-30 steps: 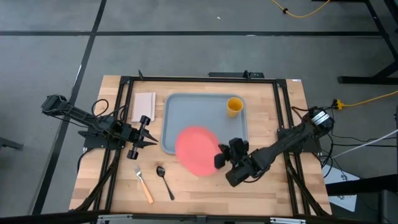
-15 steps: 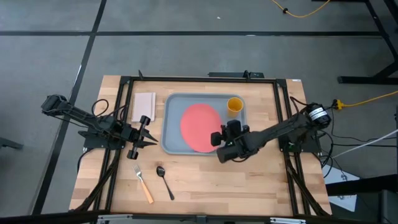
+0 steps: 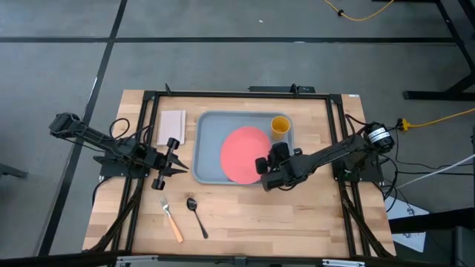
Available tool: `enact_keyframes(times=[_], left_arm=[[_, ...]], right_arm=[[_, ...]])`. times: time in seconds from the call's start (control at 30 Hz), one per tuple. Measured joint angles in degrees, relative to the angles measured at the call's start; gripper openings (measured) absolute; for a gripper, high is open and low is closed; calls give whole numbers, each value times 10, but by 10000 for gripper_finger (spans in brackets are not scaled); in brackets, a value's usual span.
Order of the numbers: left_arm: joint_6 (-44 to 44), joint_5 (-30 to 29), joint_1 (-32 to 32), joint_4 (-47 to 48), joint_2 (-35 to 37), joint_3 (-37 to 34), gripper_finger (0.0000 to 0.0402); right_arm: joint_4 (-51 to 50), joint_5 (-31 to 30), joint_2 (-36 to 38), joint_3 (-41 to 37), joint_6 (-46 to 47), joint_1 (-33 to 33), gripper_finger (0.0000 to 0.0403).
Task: Pick and place plate/cup/fork/spoon on tray
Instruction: Put the pink plate on the serving tray
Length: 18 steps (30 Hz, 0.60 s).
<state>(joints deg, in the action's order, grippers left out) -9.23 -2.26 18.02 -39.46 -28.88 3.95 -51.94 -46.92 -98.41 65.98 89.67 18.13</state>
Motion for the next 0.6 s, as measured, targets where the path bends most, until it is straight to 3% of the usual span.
enact_keyframes(times=[0.6], left_arm=[[0, 0, 0, 0, 0, 0, 39]], right_arm=[[-41, 20, 0, 0, -2, 0, 56]])
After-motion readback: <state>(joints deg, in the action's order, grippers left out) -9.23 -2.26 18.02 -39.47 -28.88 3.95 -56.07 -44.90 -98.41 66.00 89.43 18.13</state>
